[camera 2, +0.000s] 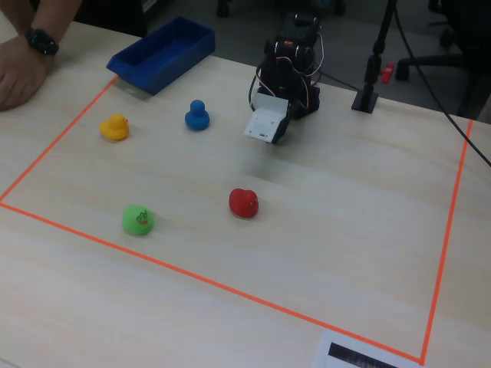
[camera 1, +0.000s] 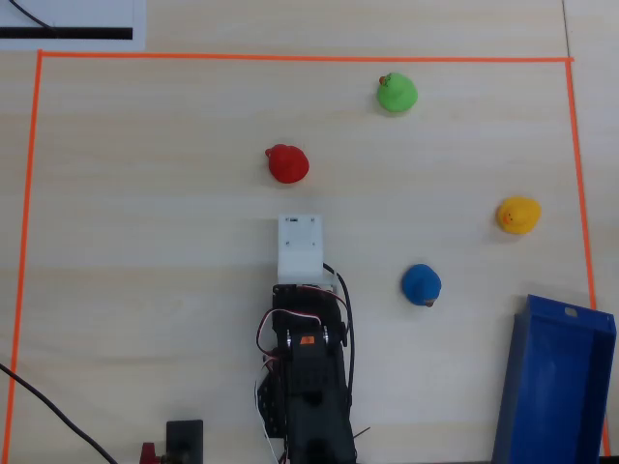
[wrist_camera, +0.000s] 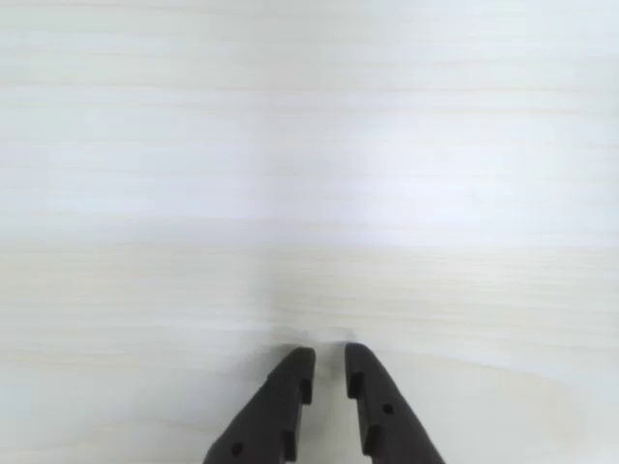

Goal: Grasp yellow duck and put it into box.

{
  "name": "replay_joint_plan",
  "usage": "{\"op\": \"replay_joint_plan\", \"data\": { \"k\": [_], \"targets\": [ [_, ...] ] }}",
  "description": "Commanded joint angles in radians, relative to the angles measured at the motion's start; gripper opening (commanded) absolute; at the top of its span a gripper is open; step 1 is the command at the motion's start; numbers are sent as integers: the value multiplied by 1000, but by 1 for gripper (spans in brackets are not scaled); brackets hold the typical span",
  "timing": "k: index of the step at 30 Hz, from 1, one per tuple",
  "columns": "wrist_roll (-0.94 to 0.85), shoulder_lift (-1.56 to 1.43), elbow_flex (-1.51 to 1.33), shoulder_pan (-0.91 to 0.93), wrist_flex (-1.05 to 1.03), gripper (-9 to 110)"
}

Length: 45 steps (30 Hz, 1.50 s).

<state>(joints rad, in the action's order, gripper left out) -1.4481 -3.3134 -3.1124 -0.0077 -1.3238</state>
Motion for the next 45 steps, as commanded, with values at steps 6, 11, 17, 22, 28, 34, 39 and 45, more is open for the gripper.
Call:
{"op": "replay_joint_plan", "data": {
  "k": [6,11,17,22,28,34,39,45],
  "targets": [
    [3,2,2,40,35,0],
    [12,123,74,126,275,0],
    [21,368,304,193,534,0],
    [34,678,560,287,669,0],
    [64,1069,881,491,787,0],
    [196,1321,1132,721,822,0],
    [345,1408,1282,894,788,6],
    [353,1513,1362,1035,744,21]
  ]
}}
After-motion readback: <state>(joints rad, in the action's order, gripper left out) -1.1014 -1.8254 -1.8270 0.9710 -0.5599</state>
